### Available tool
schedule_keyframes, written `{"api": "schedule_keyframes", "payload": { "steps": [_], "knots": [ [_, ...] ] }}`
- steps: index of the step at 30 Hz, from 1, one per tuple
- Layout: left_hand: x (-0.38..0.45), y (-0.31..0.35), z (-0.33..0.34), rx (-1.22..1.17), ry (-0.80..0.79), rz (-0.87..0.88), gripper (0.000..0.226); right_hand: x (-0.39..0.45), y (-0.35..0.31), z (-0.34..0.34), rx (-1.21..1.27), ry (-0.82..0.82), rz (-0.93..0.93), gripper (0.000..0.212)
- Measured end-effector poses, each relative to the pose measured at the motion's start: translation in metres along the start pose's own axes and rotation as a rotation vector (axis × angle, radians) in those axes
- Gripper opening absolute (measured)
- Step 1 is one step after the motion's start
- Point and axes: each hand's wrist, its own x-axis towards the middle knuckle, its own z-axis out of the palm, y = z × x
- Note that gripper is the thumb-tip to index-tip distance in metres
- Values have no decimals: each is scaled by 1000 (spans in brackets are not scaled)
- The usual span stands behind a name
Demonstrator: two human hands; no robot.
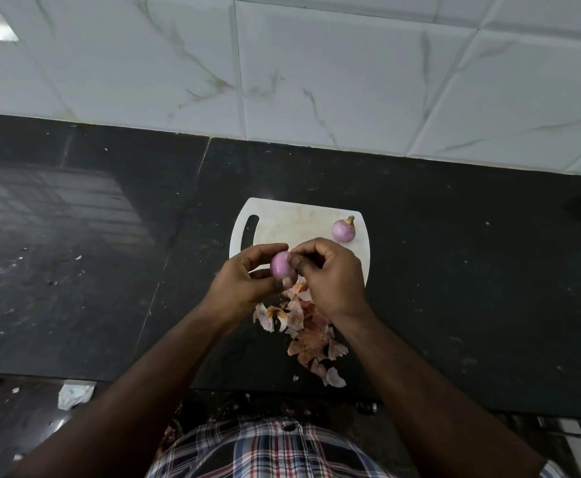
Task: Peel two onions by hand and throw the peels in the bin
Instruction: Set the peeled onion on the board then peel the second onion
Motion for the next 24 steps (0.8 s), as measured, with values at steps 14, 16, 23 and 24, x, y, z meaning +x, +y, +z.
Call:
{"api": "schedule_keyframes", "payload": {
  "steps": [14,16,23,24],
  "knots": [
    [-1,-5,0,31,14,0,53,-1,-1,-6,51,-70,136,24],
    [0,-7,-1,-40,52,-24,54,-2,-1,-8,33,-153,115,27],
    [-3,-4,6,-55,81,-43,56,-5,4,-4,-10,-39,67,14],
    [-3,-3,7,-25,87,-36,55,-5,5,-3,-37,-22,65,13]
  ]
}}
